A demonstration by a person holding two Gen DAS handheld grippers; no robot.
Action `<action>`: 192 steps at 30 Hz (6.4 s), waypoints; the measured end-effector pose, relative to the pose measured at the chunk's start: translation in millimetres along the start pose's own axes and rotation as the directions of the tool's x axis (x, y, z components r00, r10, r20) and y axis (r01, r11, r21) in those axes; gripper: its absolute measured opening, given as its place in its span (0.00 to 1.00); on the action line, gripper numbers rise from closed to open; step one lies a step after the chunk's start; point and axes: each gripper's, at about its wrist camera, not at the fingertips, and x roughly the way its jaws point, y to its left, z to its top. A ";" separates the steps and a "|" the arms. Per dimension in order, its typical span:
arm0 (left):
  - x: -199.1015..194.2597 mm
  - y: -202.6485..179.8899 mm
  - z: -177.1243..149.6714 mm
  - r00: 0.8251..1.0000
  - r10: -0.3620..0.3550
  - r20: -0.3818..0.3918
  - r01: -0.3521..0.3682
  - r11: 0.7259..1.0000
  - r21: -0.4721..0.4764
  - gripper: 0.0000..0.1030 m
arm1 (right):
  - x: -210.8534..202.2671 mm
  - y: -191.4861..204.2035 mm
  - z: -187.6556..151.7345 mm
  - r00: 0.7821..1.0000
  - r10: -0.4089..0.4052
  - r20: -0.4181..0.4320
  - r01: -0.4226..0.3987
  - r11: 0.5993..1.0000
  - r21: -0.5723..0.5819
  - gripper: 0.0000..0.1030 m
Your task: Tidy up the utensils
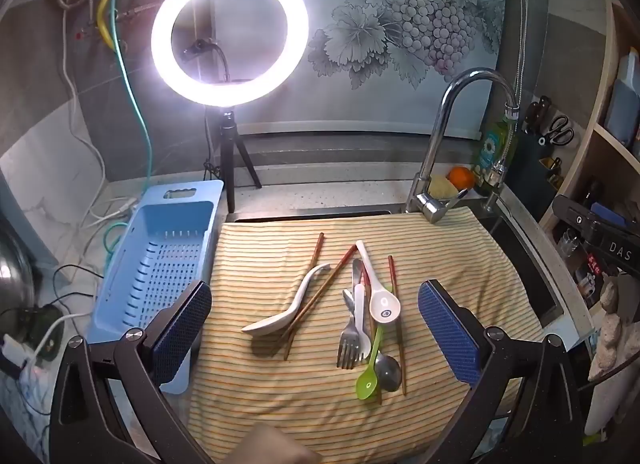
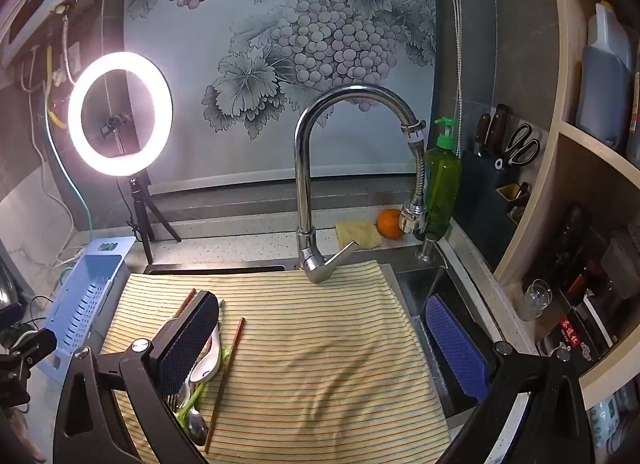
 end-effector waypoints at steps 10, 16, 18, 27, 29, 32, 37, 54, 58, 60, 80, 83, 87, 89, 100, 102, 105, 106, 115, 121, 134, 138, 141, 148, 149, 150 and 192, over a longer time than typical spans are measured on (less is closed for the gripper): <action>-2.9 1.0 -0.6 1.000 0.002 0.008 -0.003 1.000 0.009 1.00 | -5.2 -1.8 0.9 1.000 0.005 0.012 -0.005 1.000 0.006 1.00; -5.0 -2.6 3.0 1.000 0.001 0.011 -0.002 1.000 0.010 1.00 | -7.5 -0.3 1.0 1.000 0.002 0.014 -0.002 1.000 0.008 1.00; -6.8 -2.2 1.8 1.000 0.002 0.016 -0.002 1.000 0.007 1.00 | -7.9 -0.9 1.9 1.000 0.003 0.015 -0.003 1.000 0.009 1.00; -9.5 -1.8 0.9 1.000 0.000 0.019 -0.001 1.000 0.007 1.00 | -11.1 1.9 2.3 1.000 0.003 0.015 -0.003 1.000 0.003 1.00; -10.2 -1.3 1.0 1.000 -0.001 0.020 0.001 1.000 0.007 1.00 | -11.1 1.8 2.1 1.000 0.004 0.014 -0.004 1.000 0.004 1.00; -10.9 -1.3 0.6 1.000 0.001 0.023 -0.001 1.000 0.007 1.00 | -11.5 1.8 2.3 1.000 0.006 0.014 -0.006 1.000 0.004 1.00; -11.0 -1.0 0.6 1.000 0.000 0.023 0.000 1.000 0.007 1.00 | -11.5 2.2 2.8 1.000 0.005 0.015 -0.005 1.000 0.005 1.00; -12.1 -3.6 0.6 1.000 0.000 0.024 0.000 1.000 0.014 1.00 | -9.4 3.4 1.8 1.000 0.006 0.011 -0.006 1.000 0.006 1.00; -12.2 -3.5 0.0 1.000 -0.001 0.025 0.001 1.000 0.014 1.00 | -7.6 3.8 1.2 1.000 0.006 0.010 -0.006 1.000 0.007 1.00; -12.1 -3.8 -0.1 1.000 -0.001 0.025 0.001 1.000 0.014 1.00 | -8.2 4.2 1.6 1.000 0.006 0.009 -0.006 1.000 0.007 1.00; -1.6 -6.4 -0.3 1.000 -0.002 0.006 0.002 1.000 0.015 1.00 | 8.3 4.6 -1.0 1.000 0.012 -0.018 -0.012 1.000 0.008 1.00; -1.0 -6.3 -0.1 1.000 -0.002 0.003 0.002 1.000 0.014 1.00 | 8.3 4.9 -2.6 1.000 0.011 -0.018 -0.011 1.000 0.008 1.00; 1.6 -7.8 -1.5 1.000 -0.004 -0.005 0.004 1.000 0.015 1.00 | 10.4 5.9 -3.5 1.000 0.010 -0.025 -0.010 1.000 0.010 1.00; 3.1 -5.9 -1.8 1.000 -0.007 -0.009 0.008 1.000 0.014 1.00 | 12.4 5.9 -2.9 1.000 0.009 -0.029 -0.009 1.000 0.008 1.00; 12.9 10.5 -9.3 0.999 0.003 -0.046 -0.004 1.000 -0.009 0.99 | 28.9 2.7 -12.0 0.996 0.055 -0.069 -0.053 0.998 0.029 1.00; 15.1 15.2 -11.0 0.998 0.007 -0.056 -0.008 1.000 -0.018 0.99 | 34.1 1.6 -14.6 0.993 0.083 -0.084 -0.079 0.996 0.041 1.00; 19.0 21.5 -15.5 0.998 0.010 -0.067 -0.012 0.999 -0.032 0.99 | 43.5 1.9 -18.2 0.985 0.133 -0.110 -0.128 0.990 0.051 1.00; 20.5 23.7 -17.1 0.997 0.012 -0.073 -0.015 0.999 -0.036 0.99 | 47.2 1.9 -19.4 0.980 0.157 -0.123 -0.151 0.987 0.060 1.00; 26.4 34.2 -31.1 0.994 0.017 -0.112 -0.026 0.997 -0.078 0.93 | 80.3 11.0 -25.9 0.924 0.309 -0.225 -0.292 0.951 0.104 1.00; 30.0 25.7 -38.2 0.992 -0.012 -0.128 -0.002 0.994 -0.108 0.90 | 113.9 18.4 -24.4 0.852 0.422 -0.310 -0.395 0.907 0.148 0.90; 62.7 -6.5 -57.1 0.975 -0.120 -0.188 0.078 0.973 -0.217 0.79 | 172.6 45.7 -24.4 0.680 0.558 -0.476 -0.566 0.812 0.143 0.63; 76.6 -17.7 -61.2 0.962 -0.173 -0.211 0.118 0.961 -0.249 0.69 | 197.0 51.0 -24.8 0.613 0.584 -0.532 -0.595 0.784 0.175 0.54; 86.9 -25.9 -63.2 0.956 -0.192 -0.224 0.131 0.956 -0.261 0.68 | 213.8 56.3 -24.8 0.577 0.591 -0.564 -0.610 0.771 0.182 0.48; 111.7 -40.9 -63.3 0.941 -0.235 -0.241 0.161 0.943 -0.291 0.57 | 247.6 71.3 -26.4 0.506 0.598 -0.622 -0.641 0.743 0.193 0.36; 115.9 -42.7 -63.1 0.939 -0.240 -0.246 0.163 0.941 -0.295 0.57 | 252.7 73.9 -26.7 0.498 0.596 -0.629 -0.642 0.742 0.194 0.36; 119.8 -43.8 -63.7 0.938 -0.242 -0.250 0.163 0.940 -0.299 0.57 | 257.7 76.3 -26.9 0.490 0.597 -0.635 -0.643 0.739 0.198 0.35; 197.7 -44.6 -62.0 0.928 -0.225 -0.297 0.128 0.941 -0.312 0.32 | 307.0 116.8 -39.1 0.464 0.538 -0.704 -0.632 0.758 0.162 0.09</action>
